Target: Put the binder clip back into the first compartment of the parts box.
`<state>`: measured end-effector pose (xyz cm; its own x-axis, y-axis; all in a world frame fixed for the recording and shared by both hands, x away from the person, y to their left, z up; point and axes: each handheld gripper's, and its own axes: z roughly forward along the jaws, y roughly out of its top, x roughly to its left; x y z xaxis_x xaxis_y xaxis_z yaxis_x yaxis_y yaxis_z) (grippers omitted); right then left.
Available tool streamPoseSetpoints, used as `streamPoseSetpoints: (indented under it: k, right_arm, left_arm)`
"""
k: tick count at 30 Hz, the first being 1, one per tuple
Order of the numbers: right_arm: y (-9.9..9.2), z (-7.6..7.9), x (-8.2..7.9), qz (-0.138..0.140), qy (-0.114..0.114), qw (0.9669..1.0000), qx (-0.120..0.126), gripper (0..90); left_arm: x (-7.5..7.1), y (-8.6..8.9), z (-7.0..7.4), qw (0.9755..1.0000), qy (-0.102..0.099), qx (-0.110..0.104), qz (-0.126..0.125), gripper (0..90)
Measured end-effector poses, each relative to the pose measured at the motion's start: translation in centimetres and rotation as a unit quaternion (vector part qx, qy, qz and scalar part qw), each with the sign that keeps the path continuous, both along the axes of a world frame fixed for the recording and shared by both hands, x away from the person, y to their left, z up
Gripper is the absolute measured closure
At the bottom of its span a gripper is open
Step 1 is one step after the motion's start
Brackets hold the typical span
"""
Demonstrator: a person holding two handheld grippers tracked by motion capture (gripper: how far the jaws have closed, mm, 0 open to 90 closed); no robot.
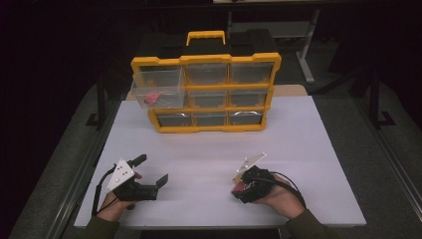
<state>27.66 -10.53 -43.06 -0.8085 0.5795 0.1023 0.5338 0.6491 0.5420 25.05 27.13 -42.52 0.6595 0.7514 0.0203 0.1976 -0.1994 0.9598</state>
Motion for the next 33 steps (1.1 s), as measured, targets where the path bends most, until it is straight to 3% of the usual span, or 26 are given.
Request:
streamPoseSetpoints:
  k: [12, 33]
  right_arm:
    - [0.15, -0.26, -0.16, 0.001, -0.005, 0.9998, -0.017, 44.6]
    - [-0.72, 0.40, 0.18, 0.000, 0.013, 0.9999, 0.003, 48.9]
  left_arm:
    - [-0.01, -0.01, 0.00, 1.0000, 0.001, 0.000, 0.000, 0.0]
    - [-0.01, -0.01, 0.00, 1.0000, 0.000, 0.000, -0.001, 0.0]
